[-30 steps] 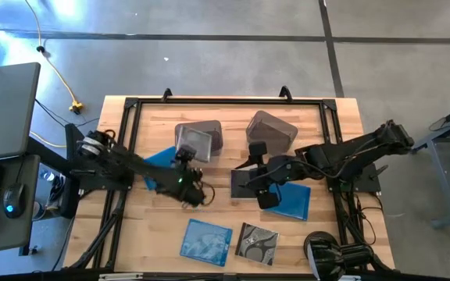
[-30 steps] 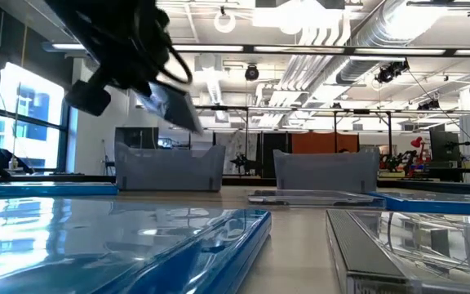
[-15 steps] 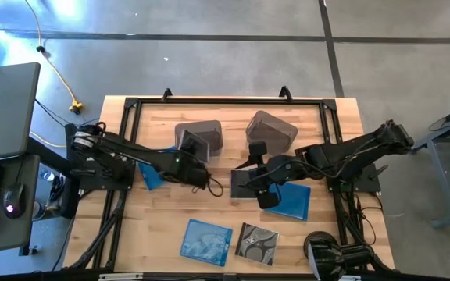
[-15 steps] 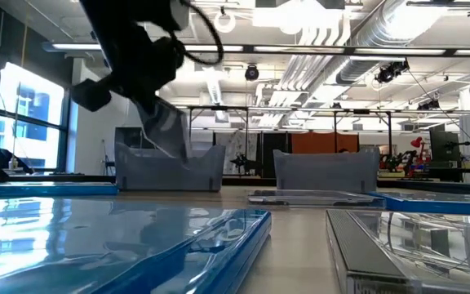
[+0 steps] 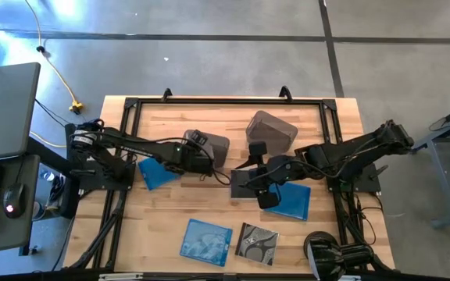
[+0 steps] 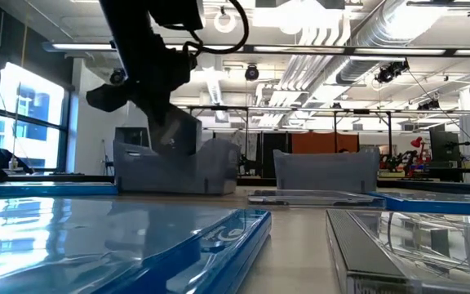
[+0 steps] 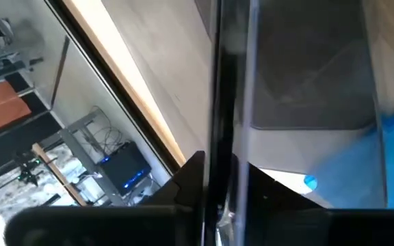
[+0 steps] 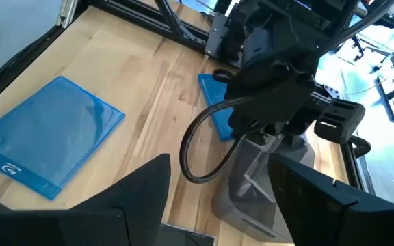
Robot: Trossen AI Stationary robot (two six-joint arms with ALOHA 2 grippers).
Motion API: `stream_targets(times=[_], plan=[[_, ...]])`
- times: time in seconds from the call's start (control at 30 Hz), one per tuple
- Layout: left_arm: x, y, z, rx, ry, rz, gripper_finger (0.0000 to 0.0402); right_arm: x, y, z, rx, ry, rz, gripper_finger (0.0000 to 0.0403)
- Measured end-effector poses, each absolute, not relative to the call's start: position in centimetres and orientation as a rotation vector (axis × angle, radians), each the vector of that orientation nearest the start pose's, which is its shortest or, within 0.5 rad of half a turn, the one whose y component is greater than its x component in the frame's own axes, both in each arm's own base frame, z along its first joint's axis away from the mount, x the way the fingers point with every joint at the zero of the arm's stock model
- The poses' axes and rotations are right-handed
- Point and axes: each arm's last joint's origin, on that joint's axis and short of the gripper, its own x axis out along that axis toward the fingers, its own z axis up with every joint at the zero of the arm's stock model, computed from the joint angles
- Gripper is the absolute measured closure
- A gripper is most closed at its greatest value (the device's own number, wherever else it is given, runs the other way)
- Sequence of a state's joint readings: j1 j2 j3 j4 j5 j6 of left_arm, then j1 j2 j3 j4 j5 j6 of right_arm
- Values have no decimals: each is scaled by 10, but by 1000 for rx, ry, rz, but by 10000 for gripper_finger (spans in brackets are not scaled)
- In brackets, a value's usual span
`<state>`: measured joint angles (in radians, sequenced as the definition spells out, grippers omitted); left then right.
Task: Pick & place jewel cases by type
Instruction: Put the top left black CD case into the left black bin, then put the top black CD case into the left black bin
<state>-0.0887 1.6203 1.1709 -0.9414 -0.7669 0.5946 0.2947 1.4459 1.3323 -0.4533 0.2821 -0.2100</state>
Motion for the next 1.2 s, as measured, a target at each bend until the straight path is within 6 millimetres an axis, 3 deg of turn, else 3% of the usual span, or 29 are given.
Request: stream_targets(times=[0.57, 0.83, 1.0, 1.2], plan=[[296, -17, 228, 916, 1407, 193, 245, 307, 85, 346, -367, 544, 69, 159], [299, -41, 262, 922, 1343, 200, 240, 306, 84, 345, -368, 547, 70, 159], [295, -53, 279, 768, 1338, 181, 240, 305, 84, 344, -373, 568, 72, 159], [290, -70, 279, 557, 1344, 119, 240, 302, 84, 340, -316, 620, 56, 159]])
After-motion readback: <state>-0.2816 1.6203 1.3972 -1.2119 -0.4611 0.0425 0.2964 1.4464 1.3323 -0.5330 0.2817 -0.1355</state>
